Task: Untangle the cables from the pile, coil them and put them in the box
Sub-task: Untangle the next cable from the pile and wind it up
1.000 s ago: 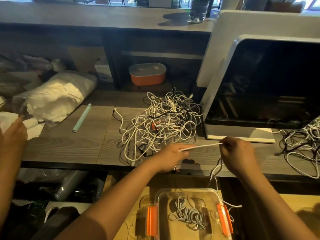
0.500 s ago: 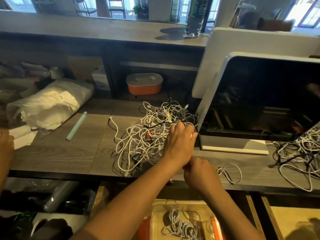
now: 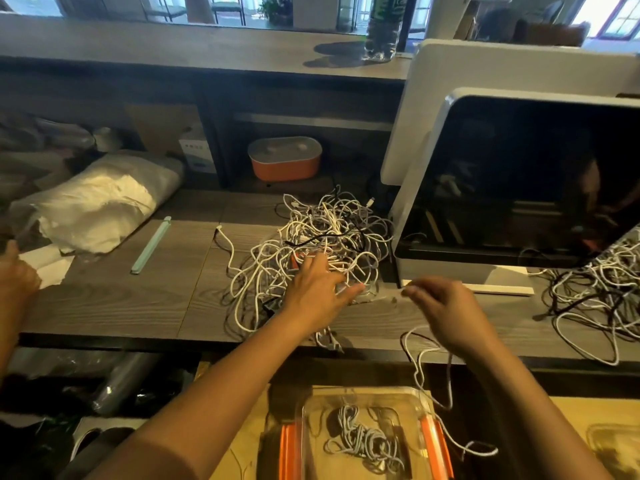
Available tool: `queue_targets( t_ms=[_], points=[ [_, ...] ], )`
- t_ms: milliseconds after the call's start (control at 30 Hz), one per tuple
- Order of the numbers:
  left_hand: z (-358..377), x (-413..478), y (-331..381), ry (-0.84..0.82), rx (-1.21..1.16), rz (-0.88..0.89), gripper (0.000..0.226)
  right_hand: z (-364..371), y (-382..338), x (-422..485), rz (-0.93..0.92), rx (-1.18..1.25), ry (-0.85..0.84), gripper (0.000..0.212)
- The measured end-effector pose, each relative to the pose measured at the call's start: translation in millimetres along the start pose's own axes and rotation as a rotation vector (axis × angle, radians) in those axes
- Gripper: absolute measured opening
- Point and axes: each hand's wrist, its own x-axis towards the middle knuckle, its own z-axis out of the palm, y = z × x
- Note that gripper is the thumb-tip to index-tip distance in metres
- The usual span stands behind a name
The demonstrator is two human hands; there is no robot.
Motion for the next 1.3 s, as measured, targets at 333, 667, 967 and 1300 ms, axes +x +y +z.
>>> queue_targets(
  t_ms=[333,667,967,1300],
  points=[
    [2,-23,16,-0.381,-0.205,0.001,0.028,-14,13,19,0.023,0.166,0.335,0.02],
    [-31,-2,71,0.272,-1.582,-0.199,0.021,40,11,-2,0.025,-0.067,-0.352,0.026],
    [-9,5,30,0.113,-0.169,-0.043,0.041,10,-3,-14,-0.151,-0.191,-0.278,0.012],
    [3,-32,25,-0.131,-0.031,0.092,0.044,-15,3,-10,-0.098,-0.061,0.038,0.012]
  ],
)
